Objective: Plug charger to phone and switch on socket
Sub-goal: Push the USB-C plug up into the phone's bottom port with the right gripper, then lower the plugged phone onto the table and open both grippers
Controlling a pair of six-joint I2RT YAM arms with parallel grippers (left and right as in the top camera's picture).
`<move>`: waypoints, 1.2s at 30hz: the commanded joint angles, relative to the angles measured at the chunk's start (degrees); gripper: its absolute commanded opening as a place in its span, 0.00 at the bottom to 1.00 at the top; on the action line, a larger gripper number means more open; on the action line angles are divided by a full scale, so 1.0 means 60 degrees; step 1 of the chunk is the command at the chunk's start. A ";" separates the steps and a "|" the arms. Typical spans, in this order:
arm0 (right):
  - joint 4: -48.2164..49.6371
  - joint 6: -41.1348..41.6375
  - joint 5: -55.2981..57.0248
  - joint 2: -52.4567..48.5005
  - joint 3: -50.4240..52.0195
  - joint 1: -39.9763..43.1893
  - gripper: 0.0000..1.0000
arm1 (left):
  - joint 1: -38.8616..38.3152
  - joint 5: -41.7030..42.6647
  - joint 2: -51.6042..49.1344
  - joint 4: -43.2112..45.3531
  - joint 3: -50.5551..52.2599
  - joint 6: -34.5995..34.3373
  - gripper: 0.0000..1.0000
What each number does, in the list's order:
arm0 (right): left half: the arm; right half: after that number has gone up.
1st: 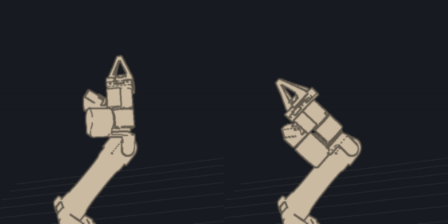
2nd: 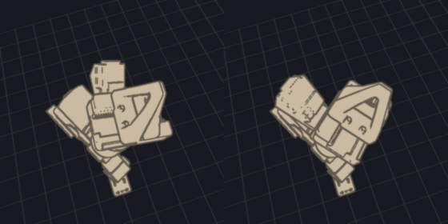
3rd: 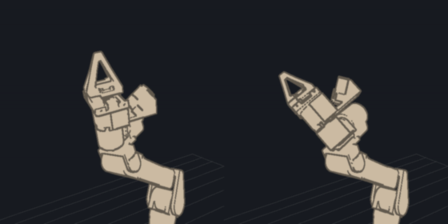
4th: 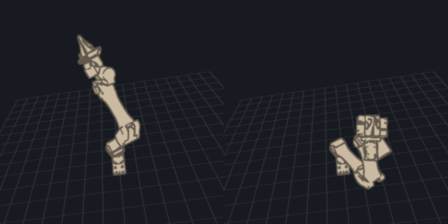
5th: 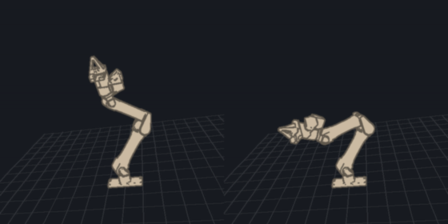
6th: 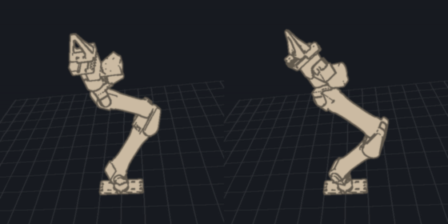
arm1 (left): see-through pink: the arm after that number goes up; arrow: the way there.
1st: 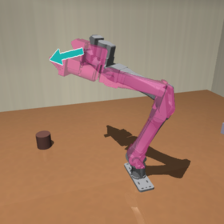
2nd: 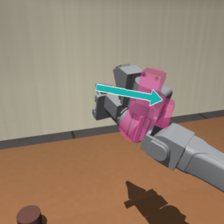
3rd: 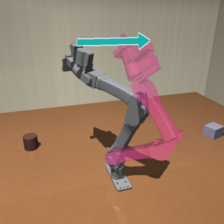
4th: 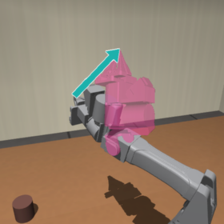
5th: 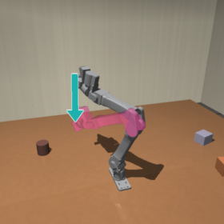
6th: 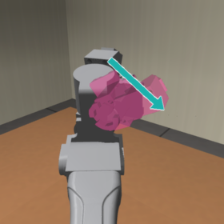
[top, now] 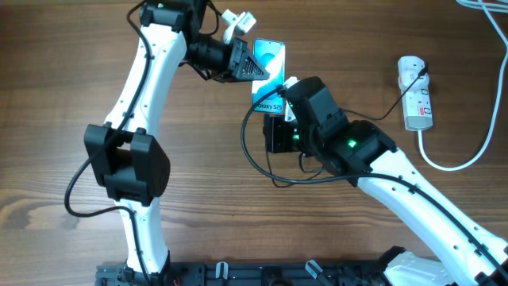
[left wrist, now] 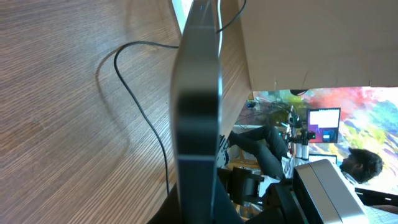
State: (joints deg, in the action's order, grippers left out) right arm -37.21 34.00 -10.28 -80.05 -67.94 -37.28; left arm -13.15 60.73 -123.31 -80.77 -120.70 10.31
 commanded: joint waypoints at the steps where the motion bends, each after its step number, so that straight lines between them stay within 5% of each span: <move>1: 0.0525 -0.0466 0.0750 -0.0051 -0.0178 0.0266 0.06 | -0.0146 0.0229 0.0321 -0.0481 -0.0106 0.0215 0.04; 4: 0.0517 -0.0484 0.0965 -0.0051 -0.0178 0.0266 0.10 | -0.0146 0.0226 0.0321 -0.0572 -0.0106 0.0215 0.04; 12: -0.0058 -0.0630 -0.0306 -0.0051 -0.0178 0.0266 0.47 | 0.0007 -0.1002 0.0317 -0.0095 -0.0106 -0.1158 0.04; 15: -0.0787 -0.0998 -0.0678 -0.0051 -0.0178 0.0262 0.73 | 0.0026 -0.2430 0.0295 -0.0069 -0.0073 -0.1366 0.04; 20: -0.1657 -0.1002 -0.1049 -0.0055 -0.0175 0.0262 1.00 | -0.0055 -0.3887 0.0171 0.0175 0.0423 -0.1810 0.04; 36: -0.2106 0.0357 -0.1096 -0.0062 -0.0157 0.0262 1.00 | -0.0433 -0.3461 -0.0313 0.3373 0.3869 -0.2550 0.04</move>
State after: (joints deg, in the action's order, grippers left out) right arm -50.15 34.68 -16.12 -80.05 -68.07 -35.90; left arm -14.37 36.91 -124.22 -61.60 -97.93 -3.92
